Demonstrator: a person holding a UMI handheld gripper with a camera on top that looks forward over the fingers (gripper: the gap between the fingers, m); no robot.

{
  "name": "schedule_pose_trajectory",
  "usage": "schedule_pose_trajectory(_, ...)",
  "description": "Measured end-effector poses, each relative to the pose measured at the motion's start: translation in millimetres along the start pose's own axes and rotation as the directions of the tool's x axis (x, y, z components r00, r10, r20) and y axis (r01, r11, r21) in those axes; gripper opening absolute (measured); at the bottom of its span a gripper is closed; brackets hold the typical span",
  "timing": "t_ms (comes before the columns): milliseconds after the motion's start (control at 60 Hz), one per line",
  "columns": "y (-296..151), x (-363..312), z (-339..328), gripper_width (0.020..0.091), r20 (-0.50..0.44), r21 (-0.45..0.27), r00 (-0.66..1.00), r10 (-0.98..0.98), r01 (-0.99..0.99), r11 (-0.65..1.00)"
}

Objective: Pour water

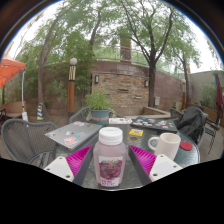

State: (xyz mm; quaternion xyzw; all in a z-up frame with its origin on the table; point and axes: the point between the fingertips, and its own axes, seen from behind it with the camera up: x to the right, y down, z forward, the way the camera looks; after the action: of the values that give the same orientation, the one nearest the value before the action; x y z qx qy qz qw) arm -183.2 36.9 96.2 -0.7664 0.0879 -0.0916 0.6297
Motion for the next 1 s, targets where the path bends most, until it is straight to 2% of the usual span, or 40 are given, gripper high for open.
schedule_pose_trajectory(33,-3.9,-0.8,4.9,0.0805,0.004,0.022,1.000,-0.013,0.013,1.000)
schedule_pose_trajectory(50,-2.5,-1.5,9.7,0.0775,0.009,0.027,1.000,-0.023,0.022,0.999)
schedule_pose_trajectory(67,0.1,-2.1,11.7,0.0726,0.012,0.023,0.999,-0.031,0.031,0.999)
schedule_pose_trajectory(100,10.0,-5.9,15.9,0.0557,0.025,-0.002,0.999,-0.041,0.041,0.999)
schedule_pose_trajectory(200,10.7,-9.8,16.7,0.0536,0.047,0.014,0.999,-0.016,0.015,1.000)
schedule_pose_trajectory(250,10.2,-16.5,16.5,0.0535,0.095,0.002,0.995,-0.035,0.035,0.999)
schedule_pose_trajectory(367,14.2,-29.0,18.7,0.0502,0.206,-0.067,0.978,-0.010,0.025,0.997)
schedule_pose_trajectory(450,12.2,-34.7,19.6,0.0451,0.278,-0.129,0.960,0.033,0.003,0.992)
schedule_pose_trajectory(483,1.8,-38.0,17.5,0.0425,0.302,-0.138,0.951,0.074,-0.033,0.990)
schedule_pose_trajectory(600,-52.7,-19.5,20.0,0.0425,0.355,-0.172,0.876,0.326,-0.281,0.944)
schedule_pose_trajectory(667,-84.3,-2.1,22.4,0.0423,0.363,-0.254,0.700,0.615,-0.561,0.788)
schedule_pose_trajectory(717,-100.6,19.6,27.2,0.0423,0.327,-0.318,0.511,0.795,-0.733,0.602)
schedule_pose_trajectory(783,-110.3,60.8,35.7,0.0423,0.253,-0.369,0.239,0.937,-0.872,0.323)
schedule_pose_trajectory(917,-101.9,112.8,39.3,0.0422,0.090,-0.393,-0.226,0.970,-0.903,-0.174)
schedule_pose_trajectory(933,-102.7,101.3,44.7,0.0420,0.074,-0.371,-0.234,0.969,-0.909,-0.191)
schedule_pose_trajectory(983,-90.3,104.0,41.3,0.0422,0.034,-0.394,-0.306,0.951,-0.879,-0.269)
schedule_pose_trajectory(1000,-79.7,110.2,45.3,0.0420,0.035,-0.427,-0.351,0.936,-0.852,-0.303)
